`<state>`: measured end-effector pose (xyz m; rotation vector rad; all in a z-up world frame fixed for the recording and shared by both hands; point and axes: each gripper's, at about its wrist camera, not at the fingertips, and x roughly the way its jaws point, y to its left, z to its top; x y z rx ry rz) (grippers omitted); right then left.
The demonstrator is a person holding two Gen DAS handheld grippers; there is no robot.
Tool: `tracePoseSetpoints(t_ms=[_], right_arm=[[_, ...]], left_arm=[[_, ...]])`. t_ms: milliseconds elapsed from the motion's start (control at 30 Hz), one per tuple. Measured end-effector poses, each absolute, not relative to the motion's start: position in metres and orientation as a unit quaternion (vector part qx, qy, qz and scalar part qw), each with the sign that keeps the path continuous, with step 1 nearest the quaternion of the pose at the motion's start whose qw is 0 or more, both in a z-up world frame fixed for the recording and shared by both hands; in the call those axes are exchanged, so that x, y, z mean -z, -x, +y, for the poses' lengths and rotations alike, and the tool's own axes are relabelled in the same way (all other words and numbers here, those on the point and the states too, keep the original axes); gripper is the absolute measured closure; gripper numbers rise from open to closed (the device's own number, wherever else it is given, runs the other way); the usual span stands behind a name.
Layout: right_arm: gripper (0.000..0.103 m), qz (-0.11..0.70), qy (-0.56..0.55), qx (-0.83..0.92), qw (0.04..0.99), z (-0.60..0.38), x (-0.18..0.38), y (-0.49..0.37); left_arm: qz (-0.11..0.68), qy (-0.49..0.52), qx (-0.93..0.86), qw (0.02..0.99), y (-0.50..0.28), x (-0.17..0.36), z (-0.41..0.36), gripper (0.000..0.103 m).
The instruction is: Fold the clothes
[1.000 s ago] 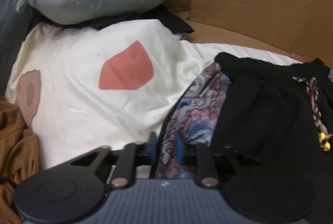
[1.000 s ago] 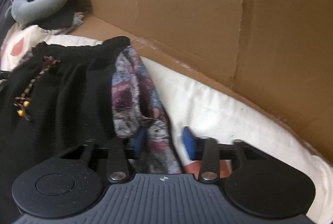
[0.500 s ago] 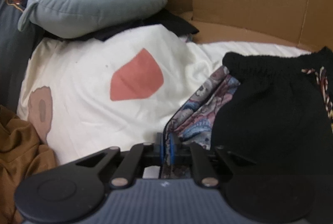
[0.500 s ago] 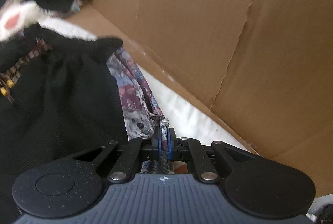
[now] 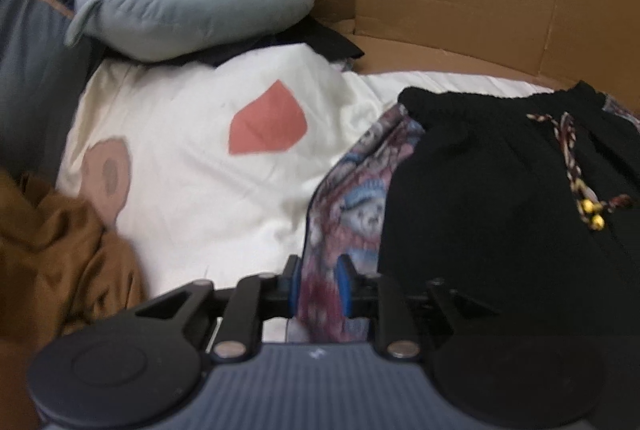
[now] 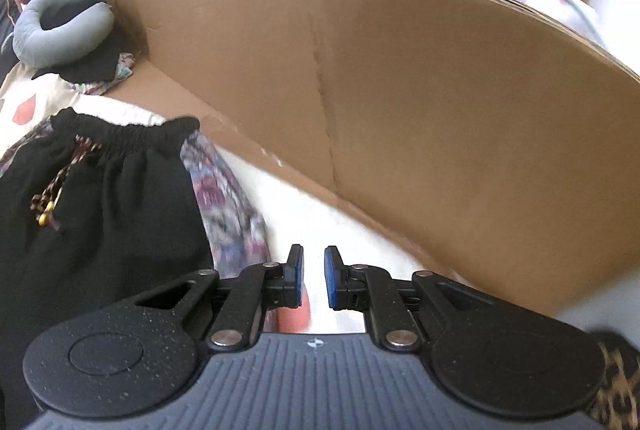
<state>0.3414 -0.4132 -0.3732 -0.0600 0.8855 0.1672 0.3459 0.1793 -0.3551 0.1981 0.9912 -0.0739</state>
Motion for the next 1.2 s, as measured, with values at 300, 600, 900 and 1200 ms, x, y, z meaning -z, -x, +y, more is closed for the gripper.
tracePoseSetpoints(t_ms=[300, 600, 900, 1200], right_arm=[[0.092, 0.482, 0.034, -0.086, 0.871, -0.426, 0.386, -0.269], [0.080, 0.515, 0.028, -0.078, 0.853, -0.428, 0.405, -0.227], [0.074, 0.539, 0.044, -0.070, 0.838, -0.425, 0.422, -0.224], [0.103, 0.565, 0.096, -0.053, 0.818, -0.420, 0.422, -0.214]], left_arm=[[0.504, -0.096, 0.024, 0.858, -0.277, 0.349, 0.202, 0.082], [0.513, -0.037, -0.026, 0.857, -0.234, 0.351, 0.224, 0.076], [0.519, -0.015, -0.053, 0.853, -0.210, 0.365, 0.238, 0.072], [0.536, -0.014, -0.068, 0.841, -0.179, 0.365, 0.253, 0.071]])
